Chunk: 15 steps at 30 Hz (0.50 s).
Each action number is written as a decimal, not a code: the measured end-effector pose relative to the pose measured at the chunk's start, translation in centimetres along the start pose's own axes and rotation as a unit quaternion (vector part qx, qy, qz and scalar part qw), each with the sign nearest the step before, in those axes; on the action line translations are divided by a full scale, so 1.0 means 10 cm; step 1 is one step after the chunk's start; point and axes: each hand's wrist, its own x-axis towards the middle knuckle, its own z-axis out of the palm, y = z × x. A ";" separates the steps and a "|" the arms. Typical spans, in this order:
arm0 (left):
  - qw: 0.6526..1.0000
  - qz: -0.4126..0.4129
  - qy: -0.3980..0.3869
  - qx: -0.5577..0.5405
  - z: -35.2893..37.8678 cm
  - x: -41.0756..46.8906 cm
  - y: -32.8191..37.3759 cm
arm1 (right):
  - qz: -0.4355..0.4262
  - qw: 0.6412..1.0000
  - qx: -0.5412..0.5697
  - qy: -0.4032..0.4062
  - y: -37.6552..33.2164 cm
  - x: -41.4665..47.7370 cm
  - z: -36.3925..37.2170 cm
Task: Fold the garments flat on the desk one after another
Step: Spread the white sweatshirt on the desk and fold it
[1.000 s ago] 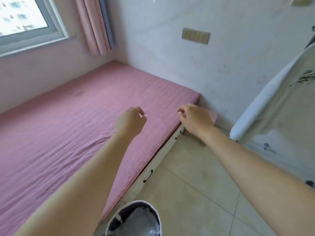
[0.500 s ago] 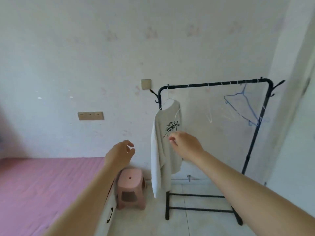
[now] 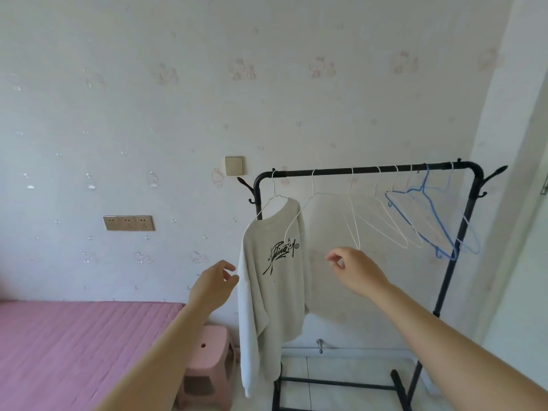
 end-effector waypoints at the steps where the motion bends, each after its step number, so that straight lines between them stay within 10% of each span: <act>1: 1.000 -0.002 -0.001 -0.005 0.02 0.11 -0.02 | 0.001 1.000 0.011 -0.001 0.01 0.11 0.05; 15: 0.984 0.004 -0.061 -0.165 0.38 2.68 -0.50 | 0.061 0.988 0.144 0.013 -0.65 2.66 1.00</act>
